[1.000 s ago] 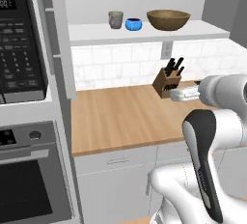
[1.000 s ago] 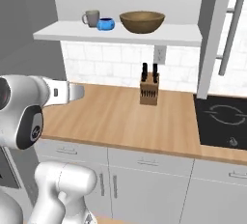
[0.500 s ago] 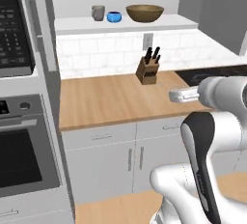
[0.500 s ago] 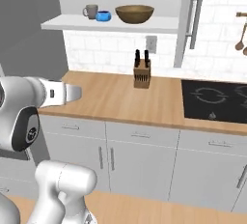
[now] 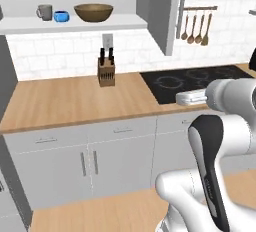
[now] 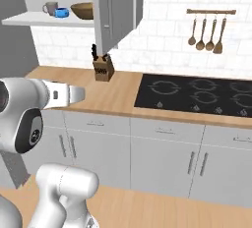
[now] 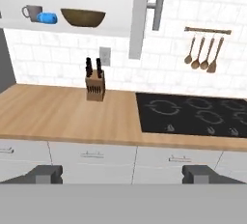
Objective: Gather all objects into one cabinet and sort the glasses and bowls to opposite sides.
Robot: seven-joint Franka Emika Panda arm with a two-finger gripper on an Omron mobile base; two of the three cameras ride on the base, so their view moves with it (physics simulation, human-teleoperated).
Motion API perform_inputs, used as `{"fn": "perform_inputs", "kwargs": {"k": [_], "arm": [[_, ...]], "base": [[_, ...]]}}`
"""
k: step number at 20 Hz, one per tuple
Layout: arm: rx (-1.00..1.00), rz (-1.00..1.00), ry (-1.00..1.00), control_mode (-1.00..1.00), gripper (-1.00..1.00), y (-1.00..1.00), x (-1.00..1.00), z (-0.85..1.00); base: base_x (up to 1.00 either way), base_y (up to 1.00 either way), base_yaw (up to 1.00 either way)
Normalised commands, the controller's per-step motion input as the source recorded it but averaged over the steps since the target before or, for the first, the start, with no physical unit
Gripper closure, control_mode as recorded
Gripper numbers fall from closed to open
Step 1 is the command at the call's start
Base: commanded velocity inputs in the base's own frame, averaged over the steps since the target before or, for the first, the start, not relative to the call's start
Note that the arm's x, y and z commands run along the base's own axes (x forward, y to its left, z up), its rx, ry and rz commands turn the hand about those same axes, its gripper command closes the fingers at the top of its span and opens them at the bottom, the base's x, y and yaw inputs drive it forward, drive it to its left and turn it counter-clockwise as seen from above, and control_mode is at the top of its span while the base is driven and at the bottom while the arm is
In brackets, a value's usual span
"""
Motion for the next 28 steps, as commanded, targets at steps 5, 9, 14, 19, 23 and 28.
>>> {"fn": "perform_inputs", "kwargs": {"k": [5, 9, 14, 19, 23, 28], "arm": [[0.00, 0.00, 0.00, 1.00, -1.00, 0.00, 0.00, 0.00], [0.00, 0.00, 0.00, 1.00, -1.00, 0.00, 0.00, 0.00], [0.00, 0.00, 0.00, 1.00, -1.00, 0.00, 0.00, 0.00], [0.00, 0.00, 0.00, 1.00, -1.00, 0.00, 0.00, 0.00], [0.00, 0.00, 0.00, 1.00, -1.00, 0.00, 0.00, 0.00], [0.00, 0.00, 0.00, 1.00, -1.00, 0.00, 0.00, 0.00]], "base": [[-0.34, -1.00, 0.00], [-0.03, -1.00, 0.00], [-0.10, -1.00, 0.00], [-0.09, -1.00, 0.00], [-0.08, -1.00, 0.00], [-0.04, -1.00, 0.00]]}}
